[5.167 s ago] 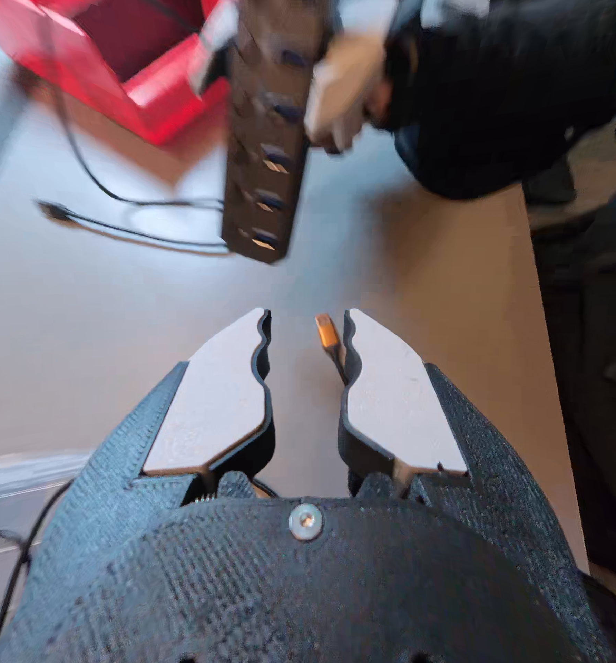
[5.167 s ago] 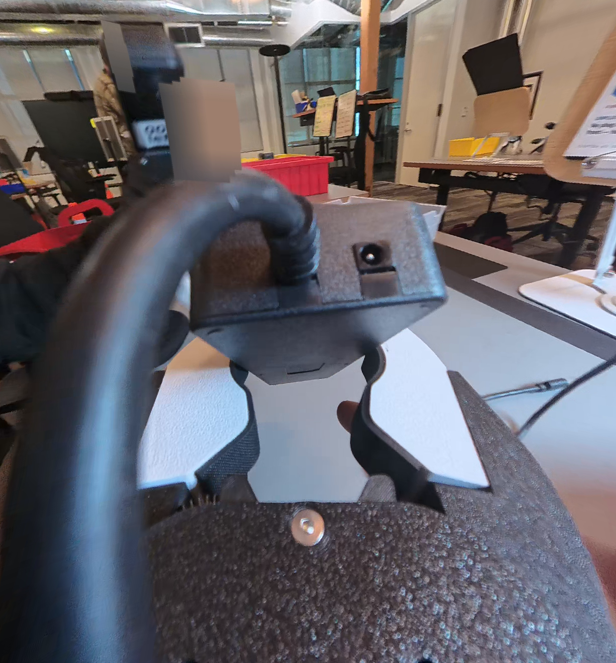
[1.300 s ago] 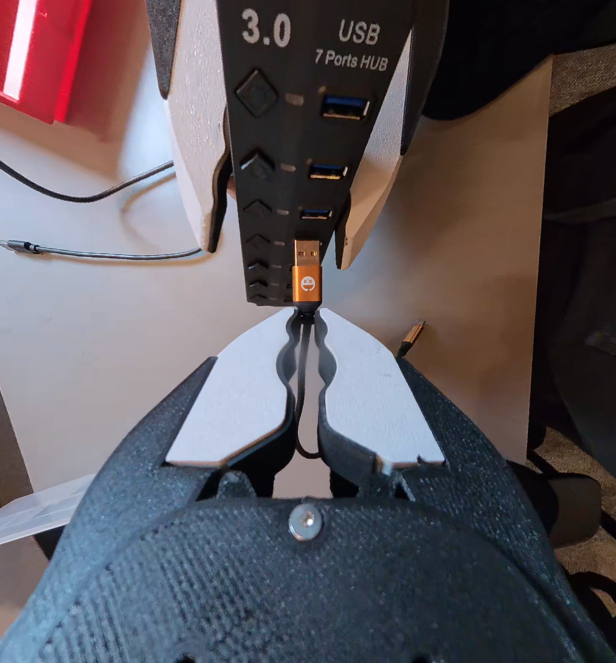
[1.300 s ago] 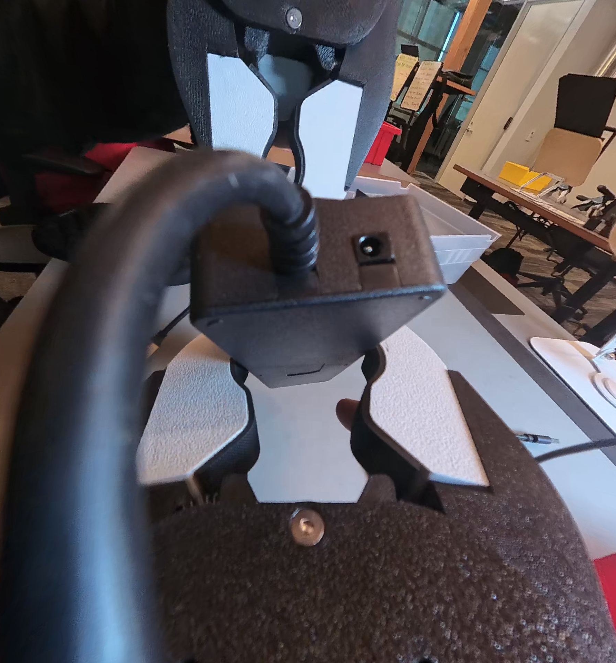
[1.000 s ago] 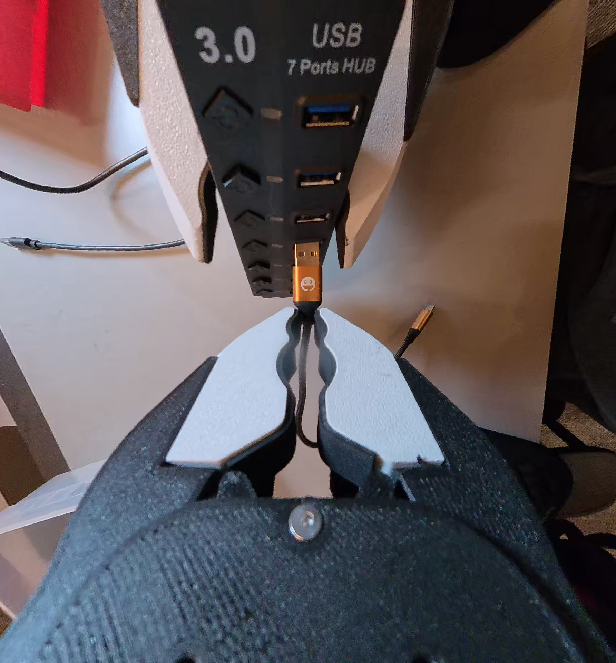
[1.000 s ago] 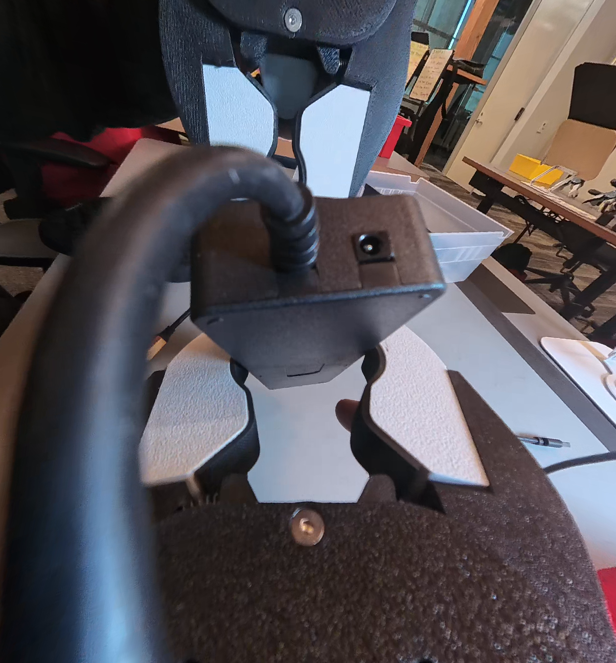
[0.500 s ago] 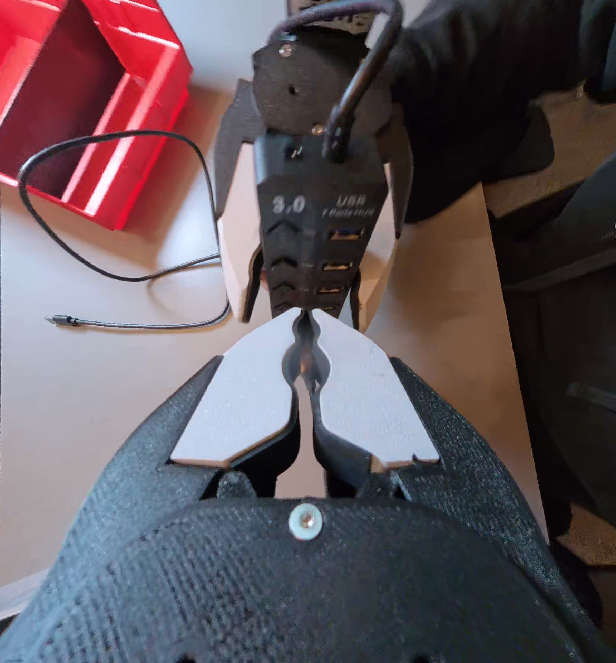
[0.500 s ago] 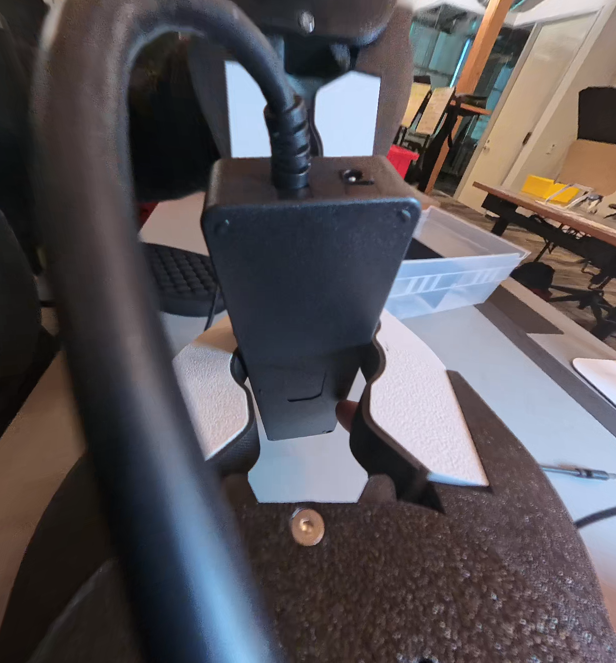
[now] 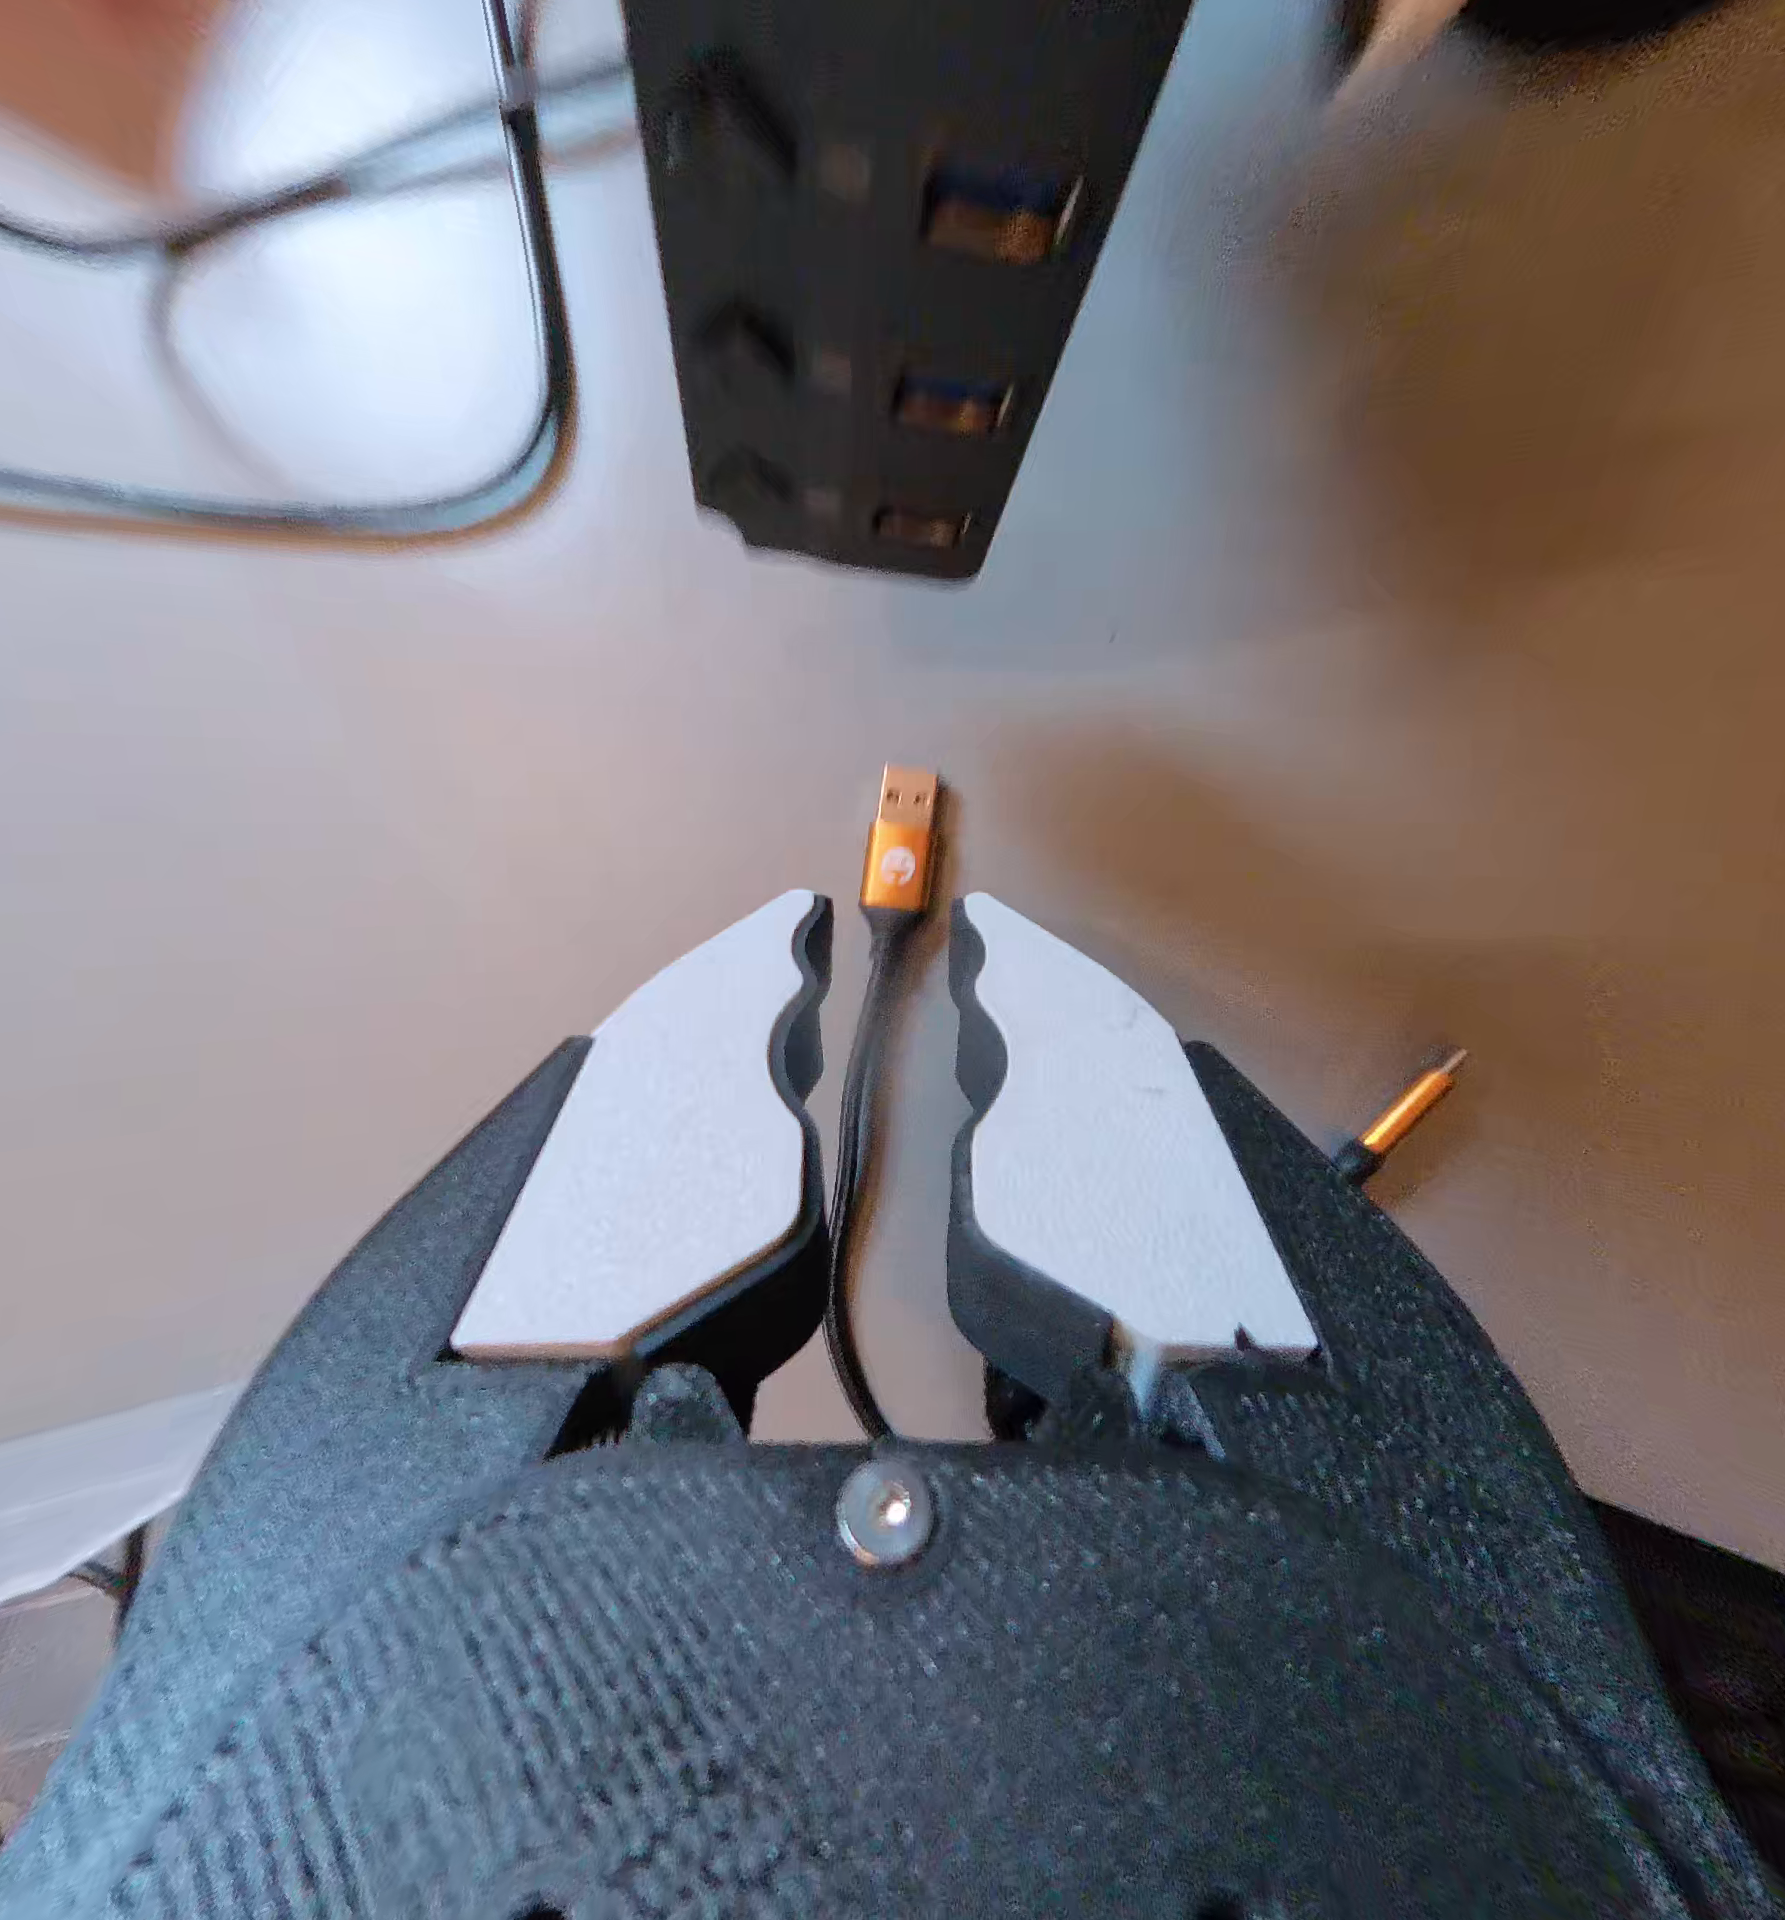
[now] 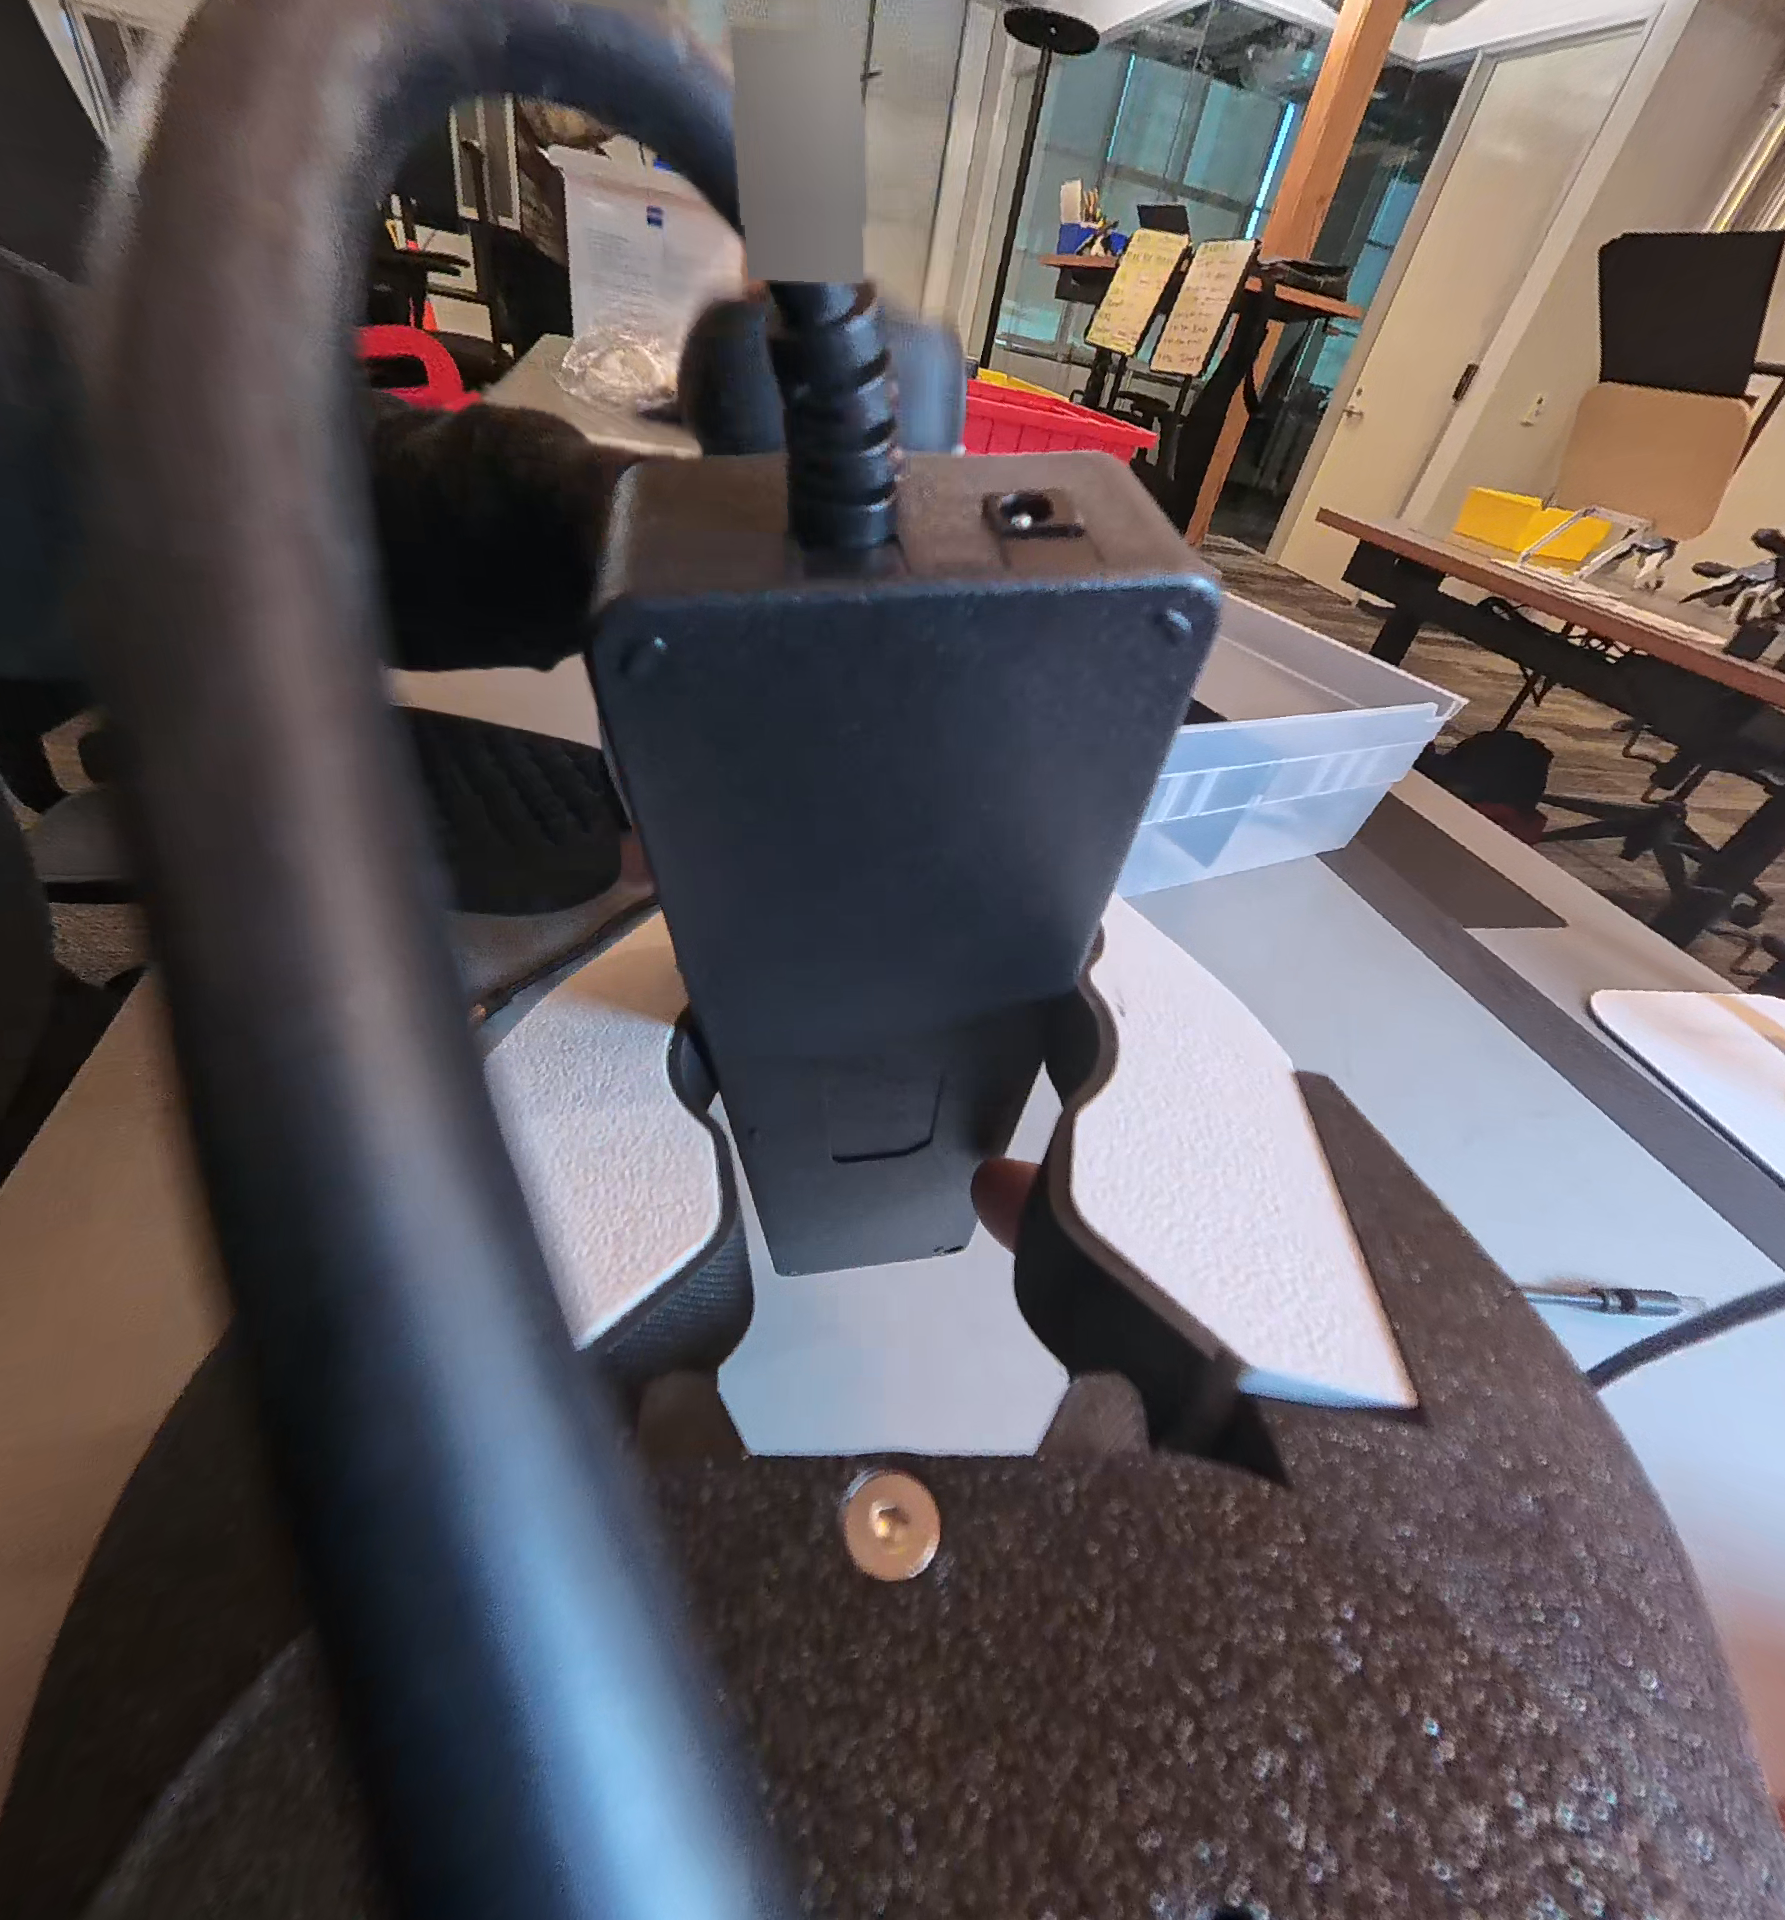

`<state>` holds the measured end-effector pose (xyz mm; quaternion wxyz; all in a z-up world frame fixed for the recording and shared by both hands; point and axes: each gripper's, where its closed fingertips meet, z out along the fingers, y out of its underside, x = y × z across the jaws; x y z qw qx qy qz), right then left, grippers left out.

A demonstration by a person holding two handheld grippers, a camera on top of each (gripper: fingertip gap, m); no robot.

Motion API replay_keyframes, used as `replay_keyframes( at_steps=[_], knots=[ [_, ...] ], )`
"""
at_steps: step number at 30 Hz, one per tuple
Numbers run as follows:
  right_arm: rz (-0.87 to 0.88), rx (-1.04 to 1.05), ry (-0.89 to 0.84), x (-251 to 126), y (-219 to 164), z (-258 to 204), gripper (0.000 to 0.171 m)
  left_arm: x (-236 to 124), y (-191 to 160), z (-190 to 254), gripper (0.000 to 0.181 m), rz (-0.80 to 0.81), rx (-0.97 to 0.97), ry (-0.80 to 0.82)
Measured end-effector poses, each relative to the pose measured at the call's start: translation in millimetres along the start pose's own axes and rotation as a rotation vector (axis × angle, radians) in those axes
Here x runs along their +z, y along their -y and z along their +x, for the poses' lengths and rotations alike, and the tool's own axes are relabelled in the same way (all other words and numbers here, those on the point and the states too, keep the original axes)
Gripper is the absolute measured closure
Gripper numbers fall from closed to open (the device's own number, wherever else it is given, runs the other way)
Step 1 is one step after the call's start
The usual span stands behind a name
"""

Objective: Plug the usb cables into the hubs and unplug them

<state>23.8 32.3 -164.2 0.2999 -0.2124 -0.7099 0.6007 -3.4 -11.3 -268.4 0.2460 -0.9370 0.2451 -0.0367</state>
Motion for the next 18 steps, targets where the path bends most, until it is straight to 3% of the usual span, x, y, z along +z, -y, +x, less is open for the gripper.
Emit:
replay_keyframes(
  at_steps=[1,4,9,14,18],
  knots=[
    [-0.002,0.002,0.0,-0.1,-0.6,0.2,0.105,6.7,-9.4,-1.3,0.16,-0.028,-0.016,-0.015],
    [-0.007,0.01,0.003,-0.1,-2.3,0.6,0.109,20.7,-26.0,-2.4,0.158,-0.068,-0.006,-0.046],
    [-0.012,0.022,0.011,0.9,-5.1,0.6,0.108,23.2,-21.8,-0.5,0.172,-0.031,0.023,-0.065],
    [-0.025,0.019,0.034,1.0,-8.4,-2.7,0.108,26.7,-8.3,-2.1,0.174,0.055,0.024,0.003],
    [-0.041,0.011,0.063,1.6,-9.7,-8.1,0.109,-17.2,28.2,2.4,0.174,0.243,-0.066,-0.042]
  ],
)
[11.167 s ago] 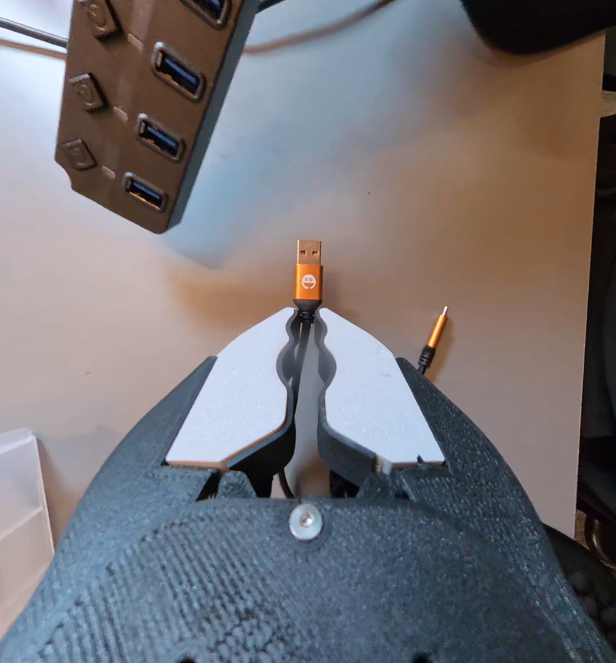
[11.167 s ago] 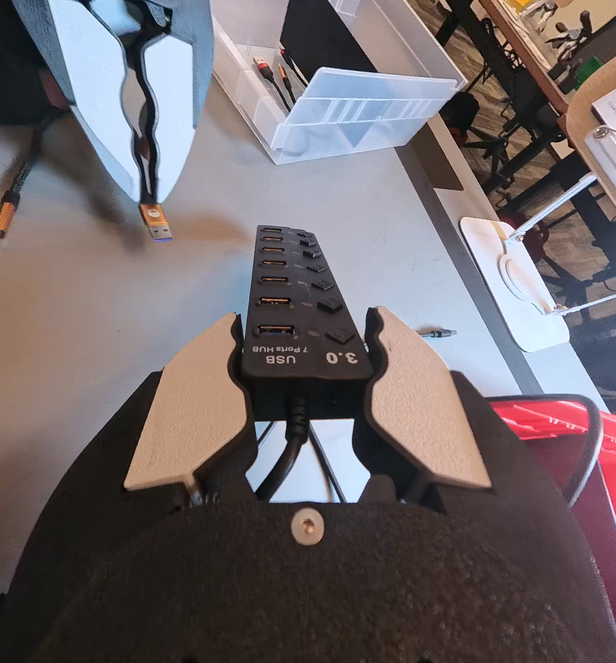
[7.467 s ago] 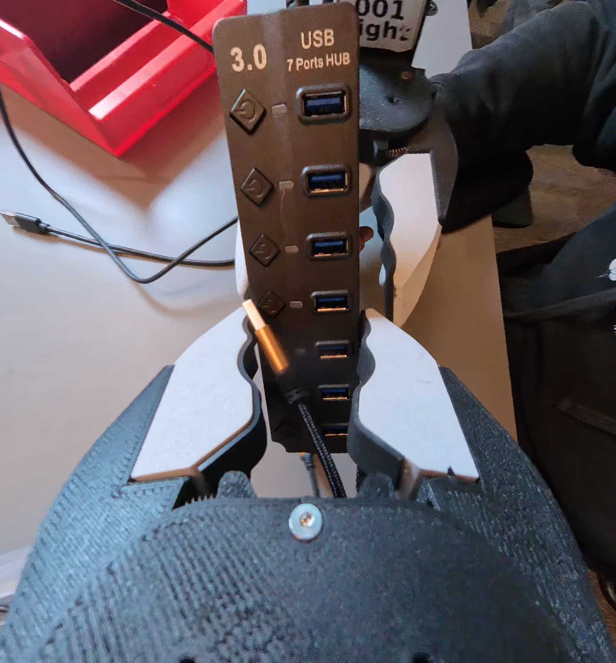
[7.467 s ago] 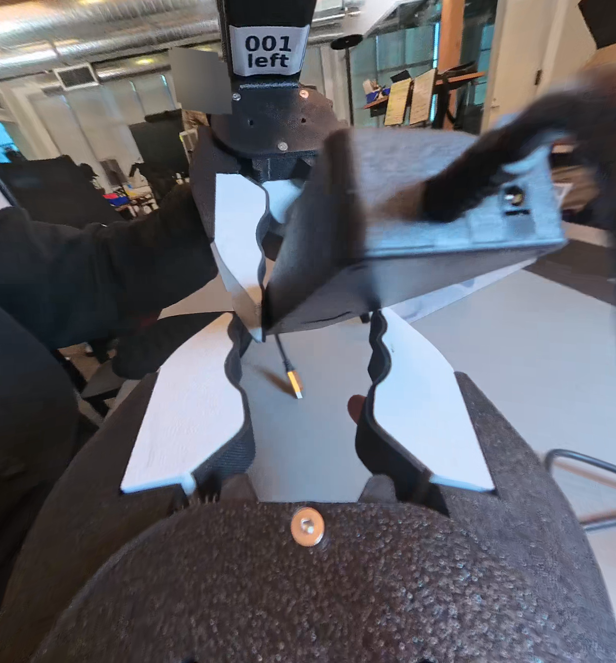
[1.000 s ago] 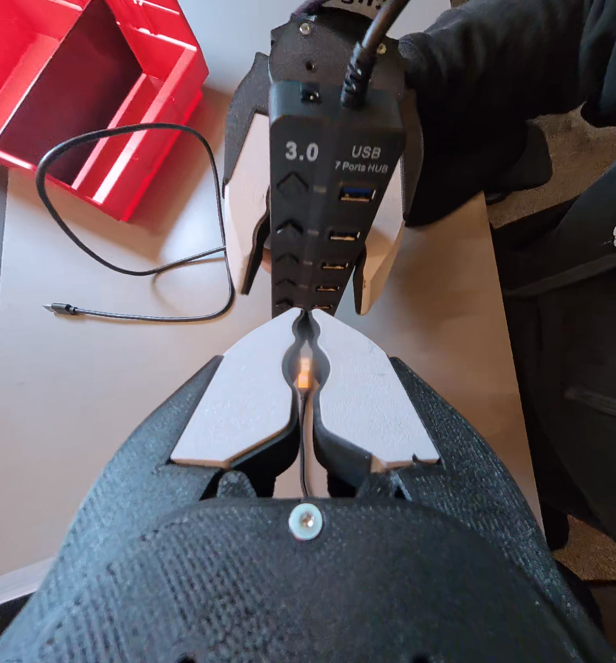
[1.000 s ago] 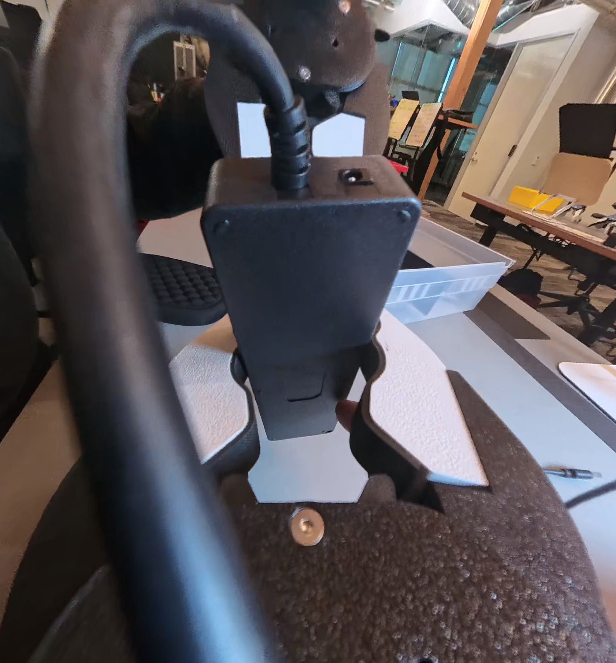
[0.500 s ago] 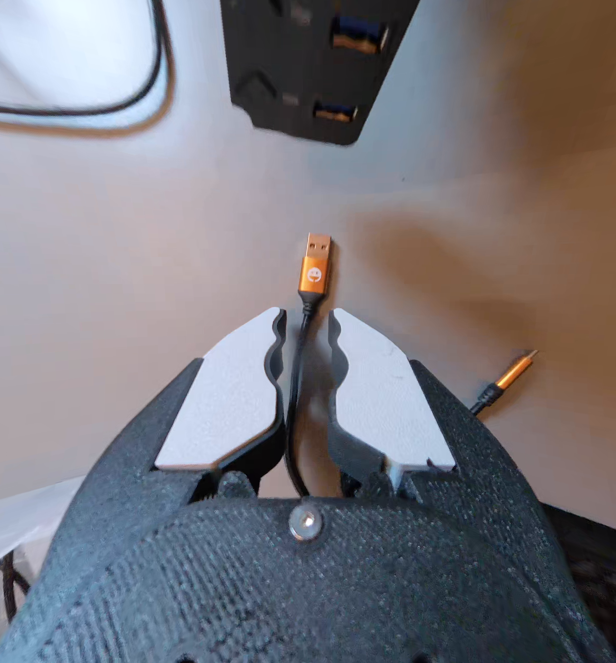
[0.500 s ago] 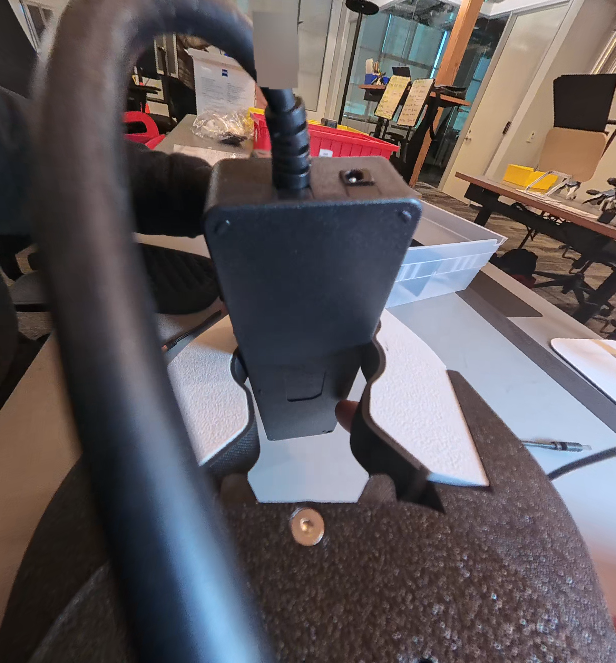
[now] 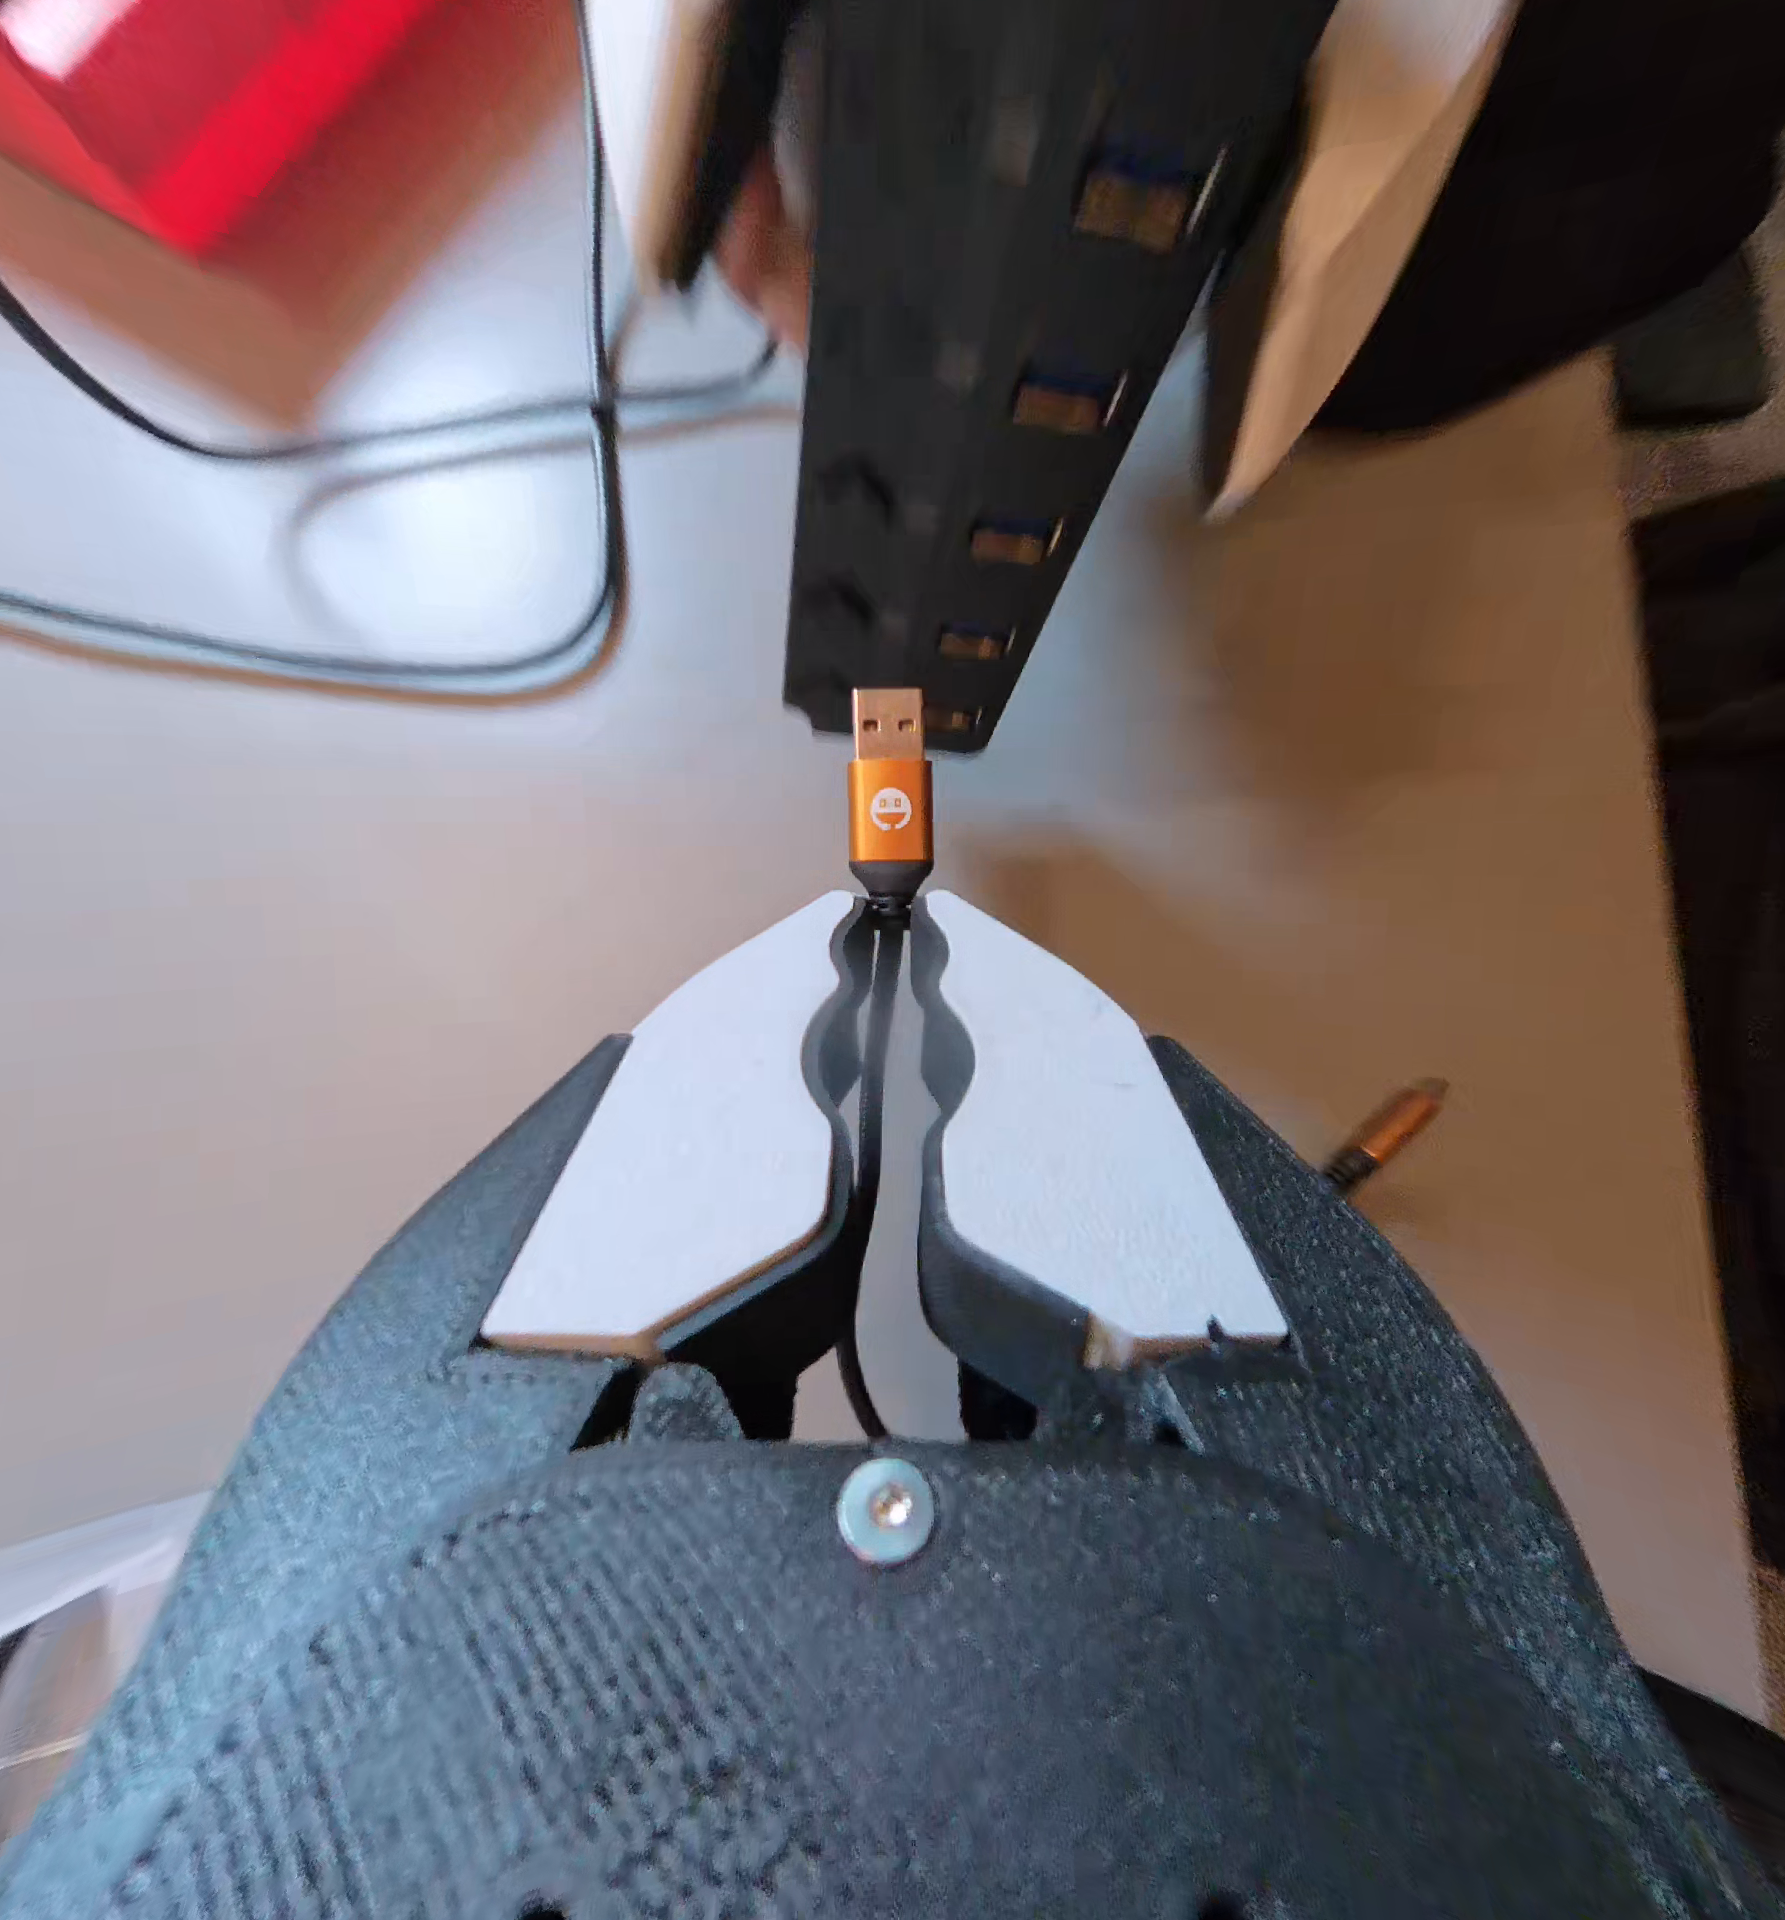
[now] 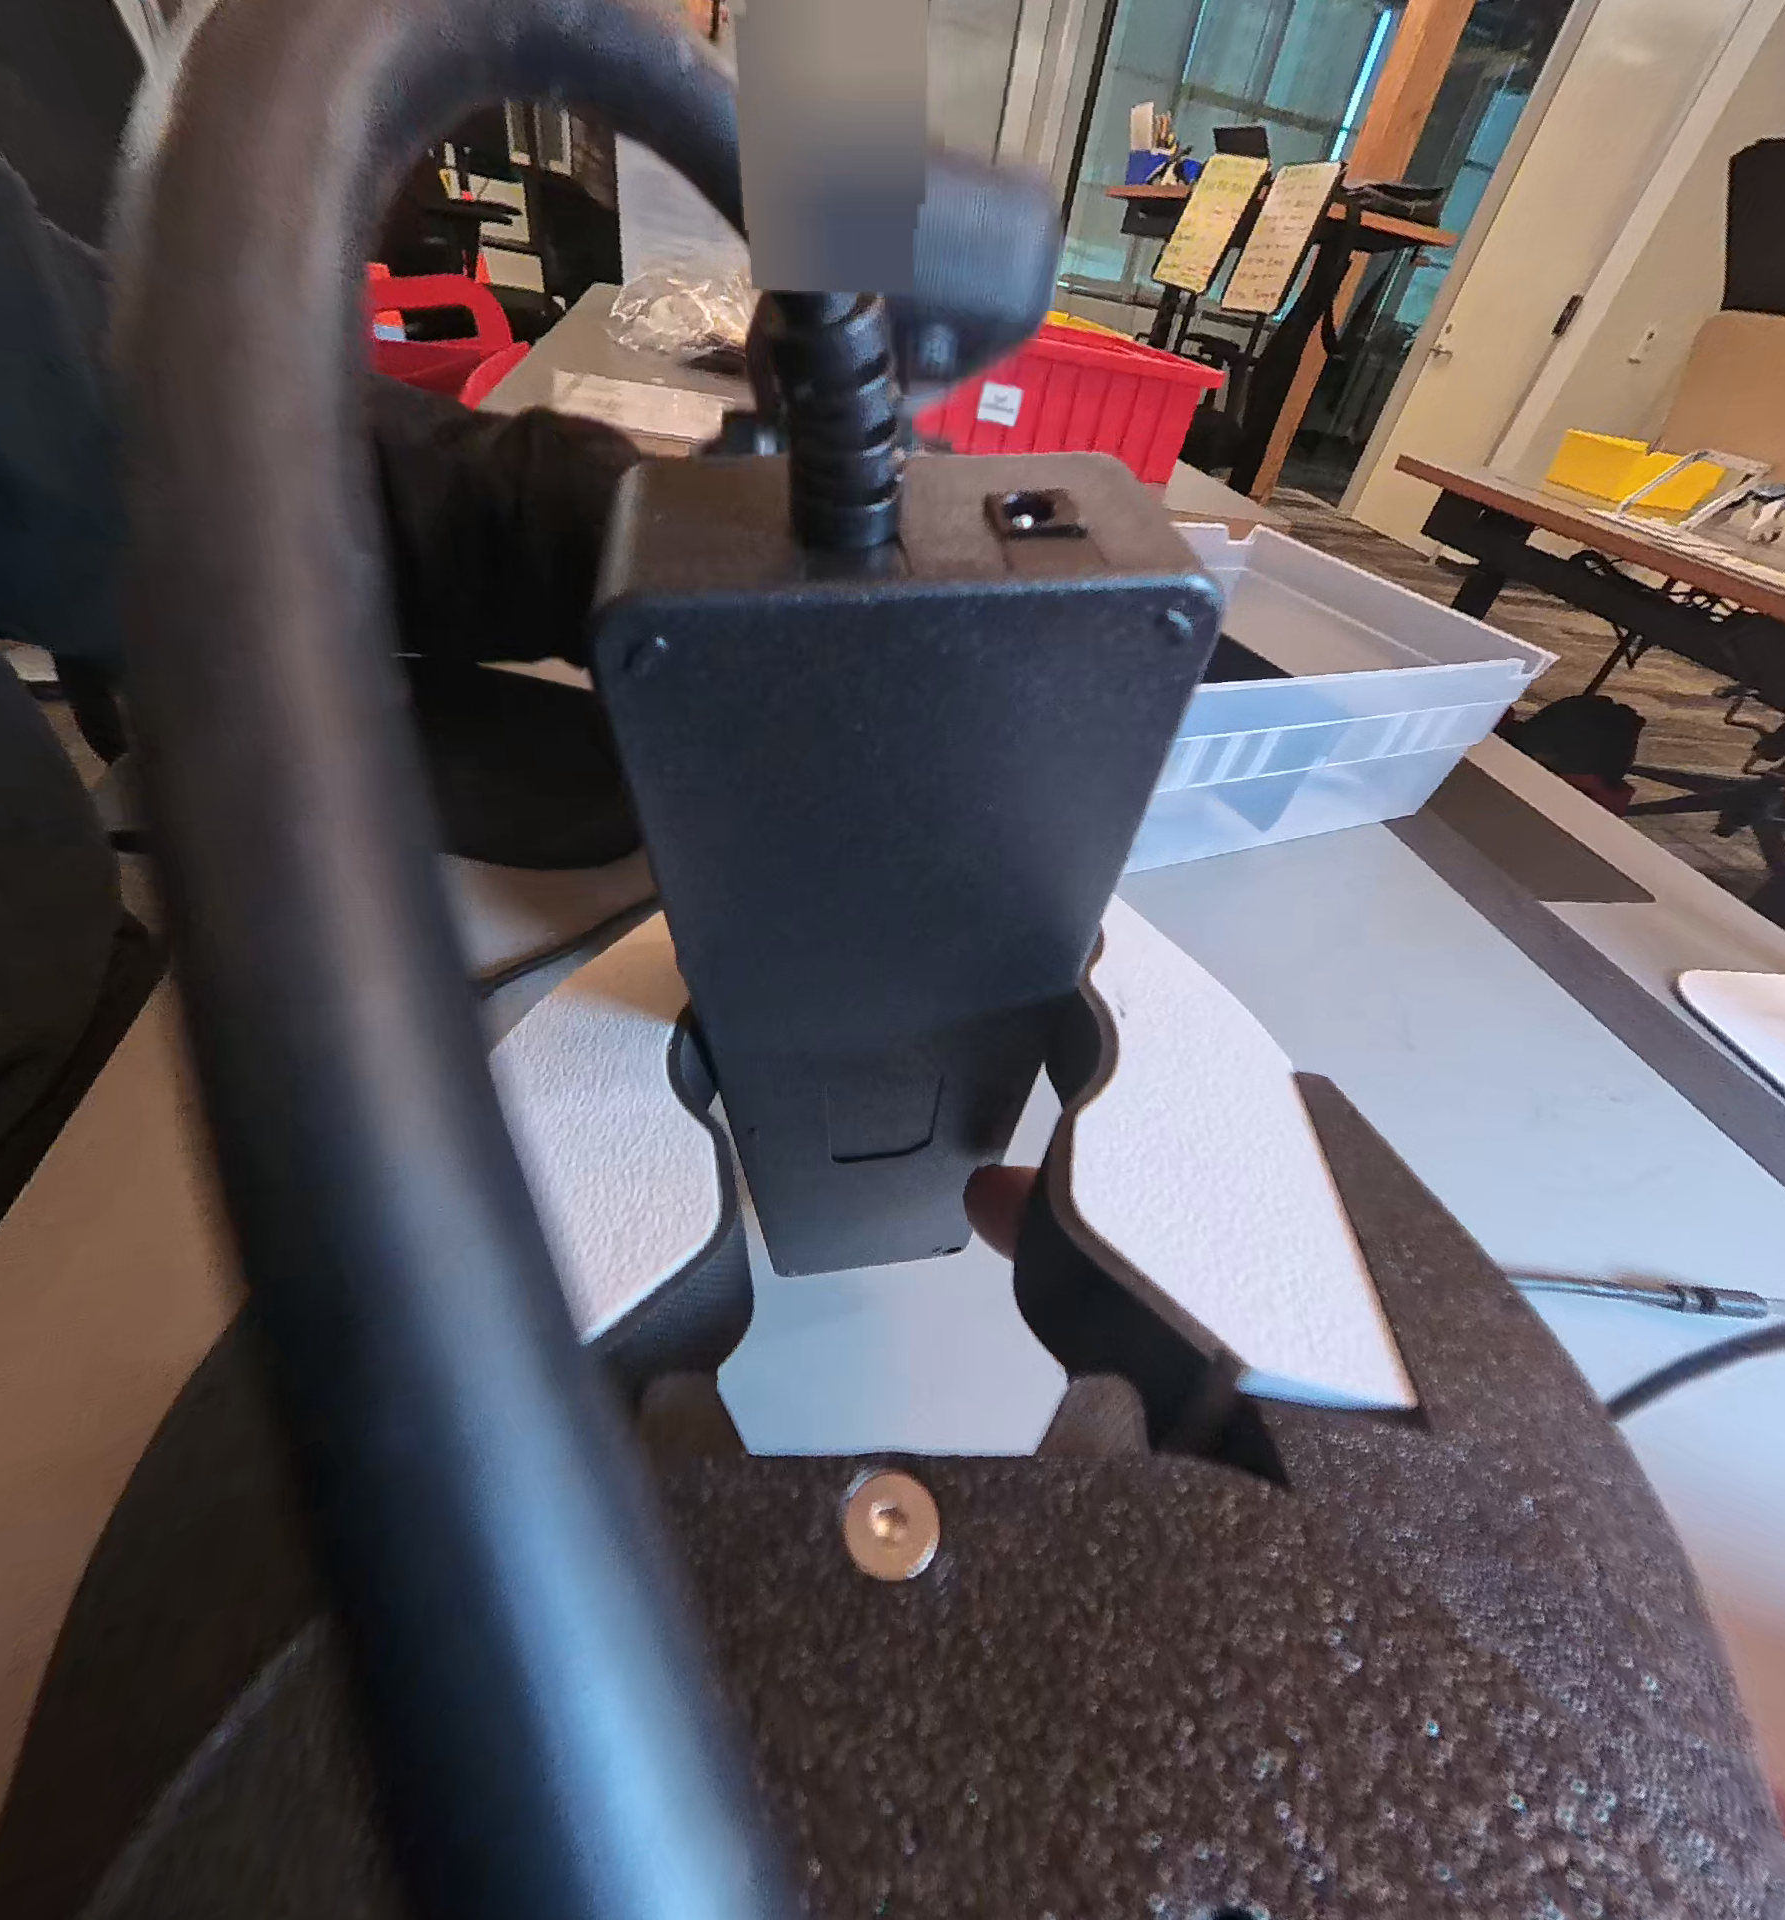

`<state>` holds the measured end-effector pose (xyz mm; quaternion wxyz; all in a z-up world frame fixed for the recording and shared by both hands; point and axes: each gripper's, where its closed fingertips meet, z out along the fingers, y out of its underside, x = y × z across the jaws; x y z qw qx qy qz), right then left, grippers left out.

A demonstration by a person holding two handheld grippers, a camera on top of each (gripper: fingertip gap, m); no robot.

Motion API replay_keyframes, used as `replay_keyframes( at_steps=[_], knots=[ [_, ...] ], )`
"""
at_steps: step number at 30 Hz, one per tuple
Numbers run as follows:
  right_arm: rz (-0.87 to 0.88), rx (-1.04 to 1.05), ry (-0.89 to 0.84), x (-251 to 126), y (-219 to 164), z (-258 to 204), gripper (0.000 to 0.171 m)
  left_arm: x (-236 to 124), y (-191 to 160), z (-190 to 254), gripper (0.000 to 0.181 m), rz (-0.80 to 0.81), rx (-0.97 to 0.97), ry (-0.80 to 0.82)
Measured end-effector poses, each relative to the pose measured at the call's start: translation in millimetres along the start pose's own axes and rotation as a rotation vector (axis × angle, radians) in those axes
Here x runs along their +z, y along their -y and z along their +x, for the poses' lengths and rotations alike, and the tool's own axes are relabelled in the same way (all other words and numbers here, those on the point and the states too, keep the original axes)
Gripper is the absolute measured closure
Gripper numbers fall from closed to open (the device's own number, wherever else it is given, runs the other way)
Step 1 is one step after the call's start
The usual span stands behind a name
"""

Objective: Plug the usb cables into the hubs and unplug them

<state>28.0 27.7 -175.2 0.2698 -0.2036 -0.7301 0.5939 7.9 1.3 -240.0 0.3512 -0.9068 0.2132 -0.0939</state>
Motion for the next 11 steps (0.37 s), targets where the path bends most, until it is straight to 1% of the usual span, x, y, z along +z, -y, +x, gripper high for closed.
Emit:
replay_keyframes(
  at_steps=[2,5,7,8,11],
  knots=[
    [-0.005,-0.009,0.008,2.6,0.9,-1.9,0.106,-16.8,19.3,6.3,0.174,0.022,0.02,0.005],
    [-0.012,-0.03,0.004,6.8,2.3,-4.5,0.106,-23.4,36.0,16.4,0.174,0.001,0.061,0.007],
    [-0.017,-0.04,0.001,7.0,2.6,-6.0,0.107,-21.0,36.3,20.1,0.174,-0.052,0.114,0.02],
    [-0.018,-0.041,-0.004,6.2,2.6,-5.8,0.109,-20.9,37.1,21.6,0.174,-0.063,0.136,0.023],
    [-0.02,-0.04,-0.004,4.8,2.2,-5.7,0.106,-22.8,41.6,25.9,0.174,-0.072,0.153,0.014]
  ],
)
